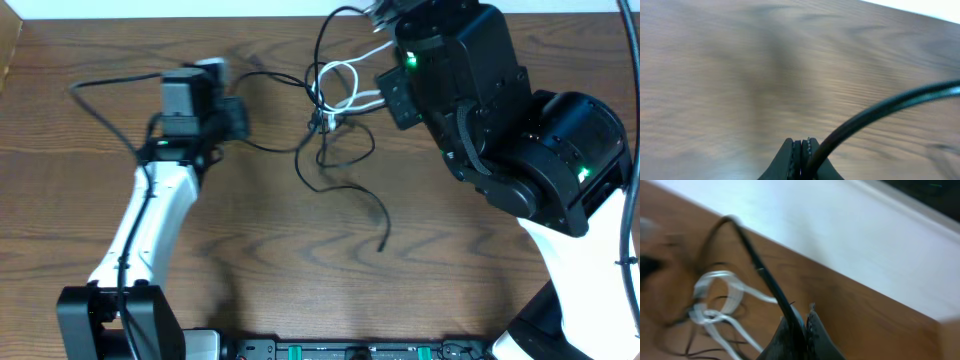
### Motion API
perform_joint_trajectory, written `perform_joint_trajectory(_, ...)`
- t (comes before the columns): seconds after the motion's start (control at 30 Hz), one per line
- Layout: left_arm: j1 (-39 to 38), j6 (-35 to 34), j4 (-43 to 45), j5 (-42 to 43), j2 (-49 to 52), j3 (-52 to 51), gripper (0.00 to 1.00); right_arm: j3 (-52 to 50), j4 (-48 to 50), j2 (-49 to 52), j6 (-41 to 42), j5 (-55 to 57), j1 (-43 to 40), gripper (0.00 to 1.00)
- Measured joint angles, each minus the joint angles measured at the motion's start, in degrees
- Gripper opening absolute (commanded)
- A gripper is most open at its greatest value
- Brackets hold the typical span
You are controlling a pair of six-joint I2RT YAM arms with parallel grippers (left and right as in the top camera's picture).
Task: Untangle cables
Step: 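Pull the grippers apart, left toward left side, right toward right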
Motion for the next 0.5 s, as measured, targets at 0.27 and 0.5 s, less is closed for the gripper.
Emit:
perform_joint_trajectory(0.27,13.0,-0.2,-6.8,-8.5,-1.7,0.0,0.07,0.0,-6.1,0.5,10.7,17.8,-4.2,0.01)
perform_joint_trajectory(0.5,22.5,-0.6,-7.5,-11.2,-4.1,0.0,0.07,0.0,-10.5,0.5,18.9,30.7,-11.7,0.01)
